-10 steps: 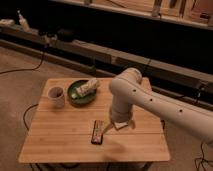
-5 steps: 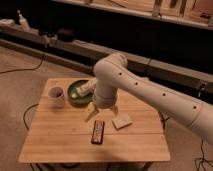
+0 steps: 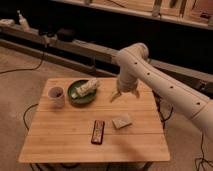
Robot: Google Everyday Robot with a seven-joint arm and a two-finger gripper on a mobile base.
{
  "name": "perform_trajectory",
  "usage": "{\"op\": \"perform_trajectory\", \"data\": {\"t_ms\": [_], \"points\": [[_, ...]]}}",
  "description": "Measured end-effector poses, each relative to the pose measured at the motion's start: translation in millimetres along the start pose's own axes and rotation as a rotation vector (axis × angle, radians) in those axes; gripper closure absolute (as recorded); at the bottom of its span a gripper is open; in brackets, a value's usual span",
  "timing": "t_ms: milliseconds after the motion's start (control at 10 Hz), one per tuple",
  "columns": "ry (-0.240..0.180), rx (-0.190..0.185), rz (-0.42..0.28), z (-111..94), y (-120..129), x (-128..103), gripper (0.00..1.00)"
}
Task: Move the arm in a circular motion
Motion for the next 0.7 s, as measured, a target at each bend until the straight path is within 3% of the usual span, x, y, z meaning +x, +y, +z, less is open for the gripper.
{"op": "perform_trajectory", "data": {"t_ms": [400,700], "points": [[-0.066,-0.056,0.198,19.0,50.2,-46.3,0.2],[-0.155,-0.077,0.303,31.0,45.3,-109.7,0.2]]}}
